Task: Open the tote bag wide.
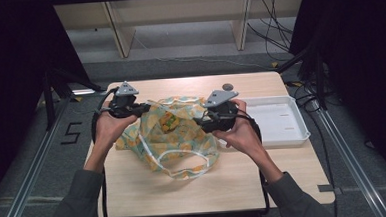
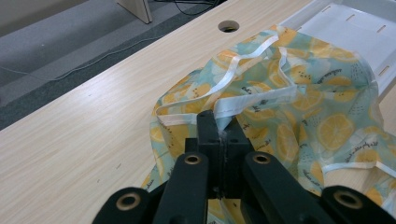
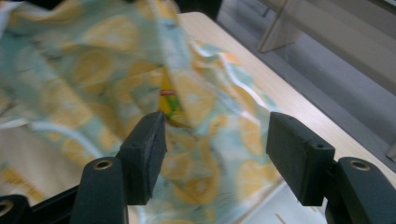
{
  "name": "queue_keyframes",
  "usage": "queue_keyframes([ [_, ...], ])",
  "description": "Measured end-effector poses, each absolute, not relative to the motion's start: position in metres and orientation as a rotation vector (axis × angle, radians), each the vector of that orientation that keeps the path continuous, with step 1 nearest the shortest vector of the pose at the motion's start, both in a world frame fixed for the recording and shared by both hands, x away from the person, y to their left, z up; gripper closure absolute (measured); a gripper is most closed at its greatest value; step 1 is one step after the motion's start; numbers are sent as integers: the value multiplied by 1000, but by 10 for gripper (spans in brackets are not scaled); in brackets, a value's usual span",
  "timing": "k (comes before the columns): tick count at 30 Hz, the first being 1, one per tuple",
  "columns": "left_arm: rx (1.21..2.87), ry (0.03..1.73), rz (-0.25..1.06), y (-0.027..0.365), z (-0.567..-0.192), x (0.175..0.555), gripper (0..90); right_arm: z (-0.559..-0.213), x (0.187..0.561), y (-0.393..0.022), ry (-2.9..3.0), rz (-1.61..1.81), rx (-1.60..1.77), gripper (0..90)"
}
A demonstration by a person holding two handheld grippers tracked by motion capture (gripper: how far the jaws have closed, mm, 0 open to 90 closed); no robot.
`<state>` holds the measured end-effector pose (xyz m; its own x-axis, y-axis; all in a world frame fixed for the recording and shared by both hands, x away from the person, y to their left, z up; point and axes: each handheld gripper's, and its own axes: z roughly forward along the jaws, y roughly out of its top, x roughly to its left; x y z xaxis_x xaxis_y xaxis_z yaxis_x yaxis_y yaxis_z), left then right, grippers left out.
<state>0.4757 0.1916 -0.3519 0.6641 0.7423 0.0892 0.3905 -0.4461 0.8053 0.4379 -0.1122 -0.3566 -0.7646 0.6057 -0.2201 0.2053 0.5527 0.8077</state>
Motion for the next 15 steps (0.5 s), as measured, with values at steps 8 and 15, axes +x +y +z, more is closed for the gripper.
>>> queue_keyframes([
  [8, 2085, 865, 549, 196, -351, 474, 890, -406, 465, -89, 2374, 907, 641, 318],
  [15, 2061, 877, 548, 200, -355, 473, 888, -422, 493, -73, 2404, 847, 593, 564],
])
